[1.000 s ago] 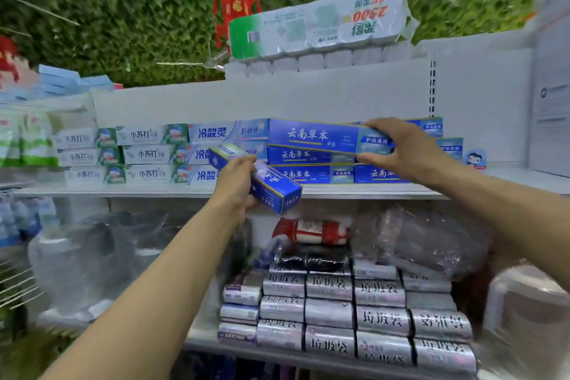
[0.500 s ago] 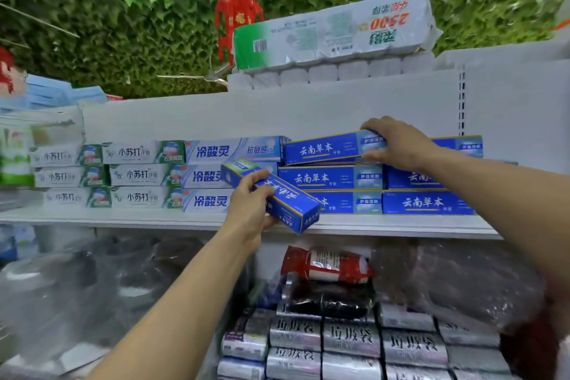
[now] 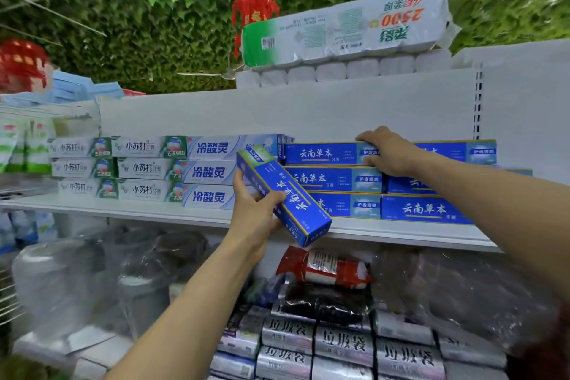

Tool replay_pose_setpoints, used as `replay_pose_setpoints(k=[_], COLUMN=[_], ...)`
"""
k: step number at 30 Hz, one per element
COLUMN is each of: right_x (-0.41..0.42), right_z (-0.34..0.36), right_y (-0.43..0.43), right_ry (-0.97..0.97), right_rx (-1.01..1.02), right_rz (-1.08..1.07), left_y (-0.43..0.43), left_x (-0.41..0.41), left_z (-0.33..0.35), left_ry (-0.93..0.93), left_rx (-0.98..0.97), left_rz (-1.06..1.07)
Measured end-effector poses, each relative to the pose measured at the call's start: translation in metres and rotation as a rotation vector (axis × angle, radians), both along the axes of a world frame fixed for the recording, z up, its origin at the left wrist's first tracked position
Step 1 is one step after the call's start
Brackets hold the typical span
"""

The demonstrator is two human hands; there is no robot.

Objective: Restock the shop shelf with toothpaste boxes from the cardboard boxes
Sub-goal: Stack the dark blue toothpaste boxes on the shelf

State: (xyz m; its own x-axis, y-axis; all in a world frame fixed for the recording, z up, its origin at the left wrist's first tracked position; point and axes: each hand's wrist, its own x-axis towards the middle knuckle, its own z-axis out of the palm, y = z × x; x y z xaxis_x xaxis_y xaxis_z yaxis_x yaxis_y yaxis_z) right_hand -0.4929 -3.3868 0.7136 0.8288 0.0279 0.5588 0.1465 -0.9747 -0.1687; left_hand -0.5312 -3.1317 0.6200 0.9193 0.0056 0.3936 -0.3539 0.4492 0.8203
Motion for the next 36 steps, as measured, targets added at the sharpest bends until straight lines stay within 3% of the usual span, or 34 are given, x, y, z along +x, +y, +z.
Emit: replay_pose_setpoints(k=[3,6,12,20,23,26,32,36], right_x=[-0.011,-0.030,-0.064,-0.107,-0.120,-0.129,-0.122,-0.110], right_z=[0.000,0.001,0.005,0.002,0.011,0.019,0.019,0.016], right_y=[0.002,0.004,-0.007,-0.066,-0.098,-0.135,-0.173,-0.176], right_ry=[-0.122,-0.364,-0.391,-0.250,-0.313,-0.375,-0.261,-0.175], right_rx=[-0.118,-0.166,-0.791,-0.699,-0.633,-0.477,-0.327,-0.333], right_rz=[-0.061,0.090,0.278,0.251,0.163,0.046,-0.152,-0.213], left_y=[-0.007,-0.016,-0.032,-0.070,-0.093,-0.103,-0.123,-0.135], left_x=[-0.005,-0.010,-0.018,-0.022,-0.012,0.005,0.046,0.061], left_z=[0.000,0.004,0.029,0.072,0.082,0.086,0.068,0.064], left_ry=[-0.002,-0.064,-0.341,-0.606,-0.703,-0.637,-0.541,-0.493], left_rx=[0.108,0.284,0.716,1.040,0.899,0.760,1.288,1.375], left_rz=[0.062,0.069,0.023,-0.072,0.183,0.426,0.449,0.487])
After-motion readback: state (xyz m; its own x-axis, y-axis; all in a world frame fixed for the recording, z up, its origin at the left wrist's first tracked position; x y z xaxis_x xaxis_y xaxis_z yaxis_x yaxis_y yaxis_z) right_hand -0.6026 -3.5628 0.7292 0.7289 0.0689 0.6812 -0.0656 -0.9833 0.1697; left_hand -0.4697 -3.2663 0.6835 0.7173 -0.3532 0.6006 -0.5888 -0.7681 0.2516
